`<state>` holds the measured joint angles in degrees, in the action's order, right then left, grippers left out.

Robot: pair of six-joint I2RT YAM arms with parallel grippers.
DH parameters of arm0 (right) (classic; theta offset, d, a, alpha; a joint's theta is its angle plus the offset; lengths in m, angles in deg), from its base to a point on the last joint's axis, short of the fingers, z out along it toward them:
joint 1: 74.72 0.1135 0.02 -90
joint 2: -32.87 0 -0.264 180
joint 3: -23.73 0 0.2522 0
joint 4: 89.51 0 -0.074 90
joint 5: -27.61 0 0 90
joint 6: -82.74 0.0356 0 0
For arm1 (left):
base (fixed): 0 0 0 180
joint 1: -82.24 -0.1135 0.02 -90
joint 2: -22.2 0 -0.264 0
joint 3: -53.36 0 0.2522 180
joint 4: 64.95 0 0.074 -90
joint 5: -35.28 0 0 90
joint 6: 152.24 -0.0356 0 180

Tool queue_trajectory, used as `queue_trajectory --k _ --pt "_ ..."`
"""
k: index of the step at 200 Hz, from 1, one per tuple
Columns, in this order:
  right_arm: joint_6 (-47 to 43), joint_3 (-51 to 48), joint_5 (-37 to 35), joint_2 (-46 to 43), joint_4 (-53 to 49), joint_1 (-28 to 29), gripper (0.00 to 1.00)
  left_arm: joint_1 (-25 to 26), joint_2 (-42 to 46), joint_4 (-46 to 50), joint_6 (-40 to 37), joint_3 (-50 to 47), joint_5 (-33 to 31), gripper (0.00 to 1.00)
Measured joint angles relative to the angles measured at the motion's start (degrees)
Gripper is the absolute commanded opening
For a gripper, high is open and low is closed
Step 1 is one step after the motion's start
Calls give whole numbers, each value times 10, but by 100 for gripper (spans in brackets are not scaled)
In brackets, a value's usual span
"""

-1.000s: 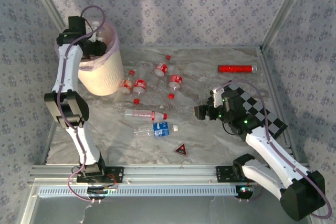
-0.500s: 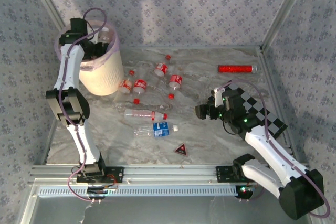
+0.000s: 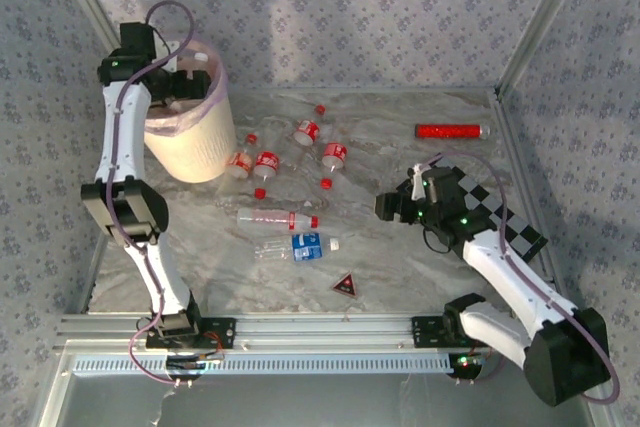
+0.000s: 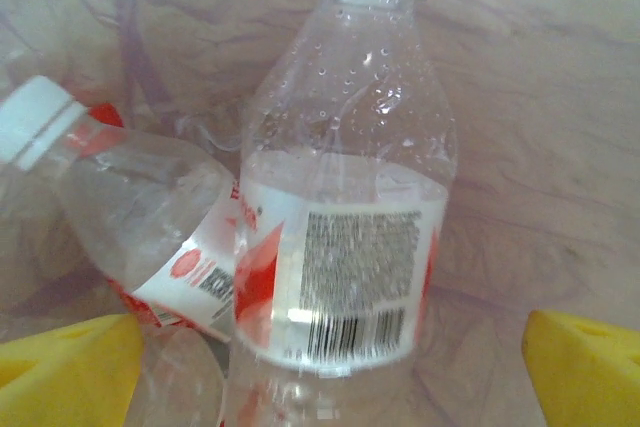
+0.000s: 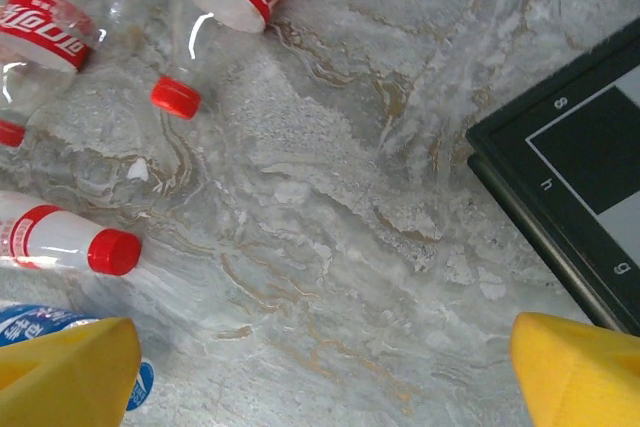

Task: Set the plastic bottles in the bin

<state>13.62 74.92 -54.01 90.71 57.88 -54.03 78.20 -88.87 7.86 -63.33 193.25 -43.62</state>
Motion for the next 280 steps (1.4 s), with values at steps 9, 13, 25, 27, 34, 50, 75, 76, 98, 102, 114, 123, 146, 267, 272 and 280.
queue_trajectory --k 9,13,25,27,34,50,75,76,98,102,114,123,146,267,272,280 --pt "12 5 0 19 0 0 90 0 17 3 0 0 0 99" --pt "19 7 0 27 0 0 90 0 25 3 0 0 0 99" --pt "36 9 5 49 3 0 90 3 59 2 0 -6 -2 99" --pt "38 9 7 53 4 1 90 4 67 1 0 -9 -3 100" --pt "46 10 10 65 6 6 91 9 93 -1 0 -17 -7 100" --pt "50 14 10 84 8 28 92 31 153 -6 0 -40 -24 100" --pt "37 47 8 115 4 74 90 80 237 -18 0 -82 -54 100" --pt "37 48 8 115 4 75 90 82 239 -18 0 -84 -55 100" --pt "38 93 1 155 -3 82 87 130 299 -36 2 -154 -79 99" --pt "40 102 1 165 -2 82 86 140 312 -42 3 -174 -80 99" --pt "50 127 -2 193 -2 84 82 162 342 -62 13 -235 -72 98" --pt "60 145 -2 218 2 87 81 179 369 -86 28 -294 -47 98" --pt "88 191 -5 283 12 95 96 218 424 -138 76 -419 4 98" --pt "181 470 -93 593 43 117 97 349 503 -369 284 -728 -14 100" --pt "186 477 -98 600 40 117 96 349 502 -375 286 -728 -15 100" --pt "191 486 -106 610 37 118 93 349 501 -381 288 -728 -15 100"
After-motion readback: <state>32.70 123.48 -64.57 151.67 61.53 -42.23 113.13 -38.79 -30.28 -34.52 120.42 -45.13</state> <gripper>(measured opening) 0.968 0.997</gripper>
